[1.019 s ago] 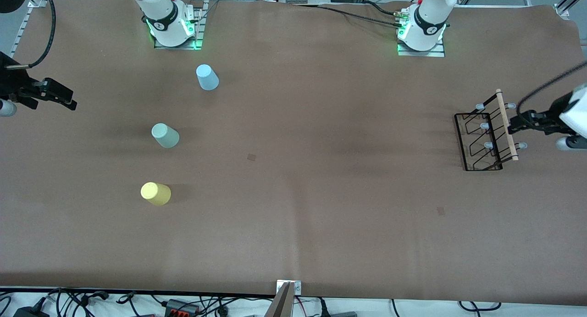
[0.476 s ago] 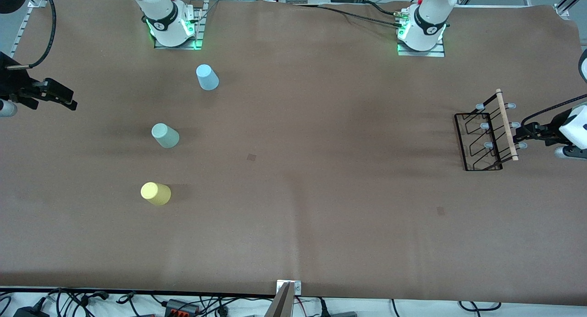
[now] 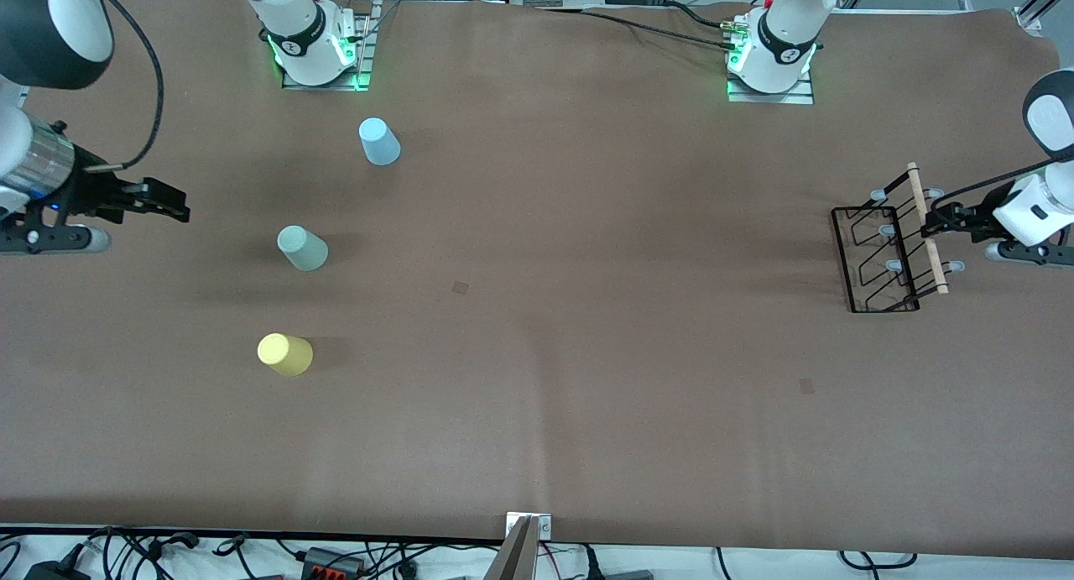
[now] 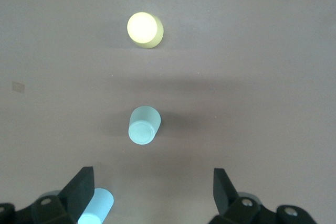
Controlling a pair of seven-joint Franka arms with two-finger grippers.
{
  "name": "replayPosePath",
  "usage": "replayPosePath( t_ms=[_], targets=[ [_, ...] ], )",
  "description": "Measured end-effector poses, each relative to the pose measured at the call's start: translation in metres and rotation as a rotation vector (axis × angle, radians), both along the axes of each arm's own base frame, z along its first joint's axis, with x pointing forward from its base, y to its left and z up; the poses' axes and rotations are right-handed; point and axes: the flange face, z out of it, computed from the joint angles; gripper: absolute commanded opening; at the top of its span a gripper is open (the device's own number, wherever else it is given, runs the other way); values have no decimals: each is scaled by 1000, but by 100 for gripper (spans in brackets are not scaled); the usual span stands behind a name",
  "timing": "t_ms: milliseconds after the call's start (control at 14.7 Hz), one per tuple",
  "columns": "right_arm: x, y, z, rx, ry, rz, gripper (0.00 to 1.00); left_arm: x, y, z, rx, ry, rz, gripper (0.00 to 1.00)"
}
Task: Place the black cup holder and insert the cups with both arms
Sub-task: 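Lift the rack with the left gripper while the right gripper reaches the teal cup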
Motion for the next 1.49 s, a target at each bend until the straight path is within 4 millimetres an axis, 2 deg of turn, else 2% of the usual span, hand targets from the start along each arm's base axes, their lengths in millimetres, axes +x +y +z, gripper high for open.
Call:
replayPosePath(
  t_ms=[204,340,611,747,1223,1495],
  targets=[
    [2,-2,-9,-1,17,-4,100,-12,-4,2,2,4,1,75],
    [4,-2,-14,-2,27,-2,100,-19,-7,-1,-1,12,0,73],
    [9,-2,-31,-4,54,-2,100,-26,-10,-9,2,8,0,62],
    [11,-2,-42,-5,72,-3,100,-31,-12,-18,2,7,0,45],
    [22,0,-86,-8,133,-1,100,-35,-13,-25,-20,8,21,1],
    [25,10,-99,-10,151,16,100,-36,-12,-25,-28,6,34,1]
  ],
)
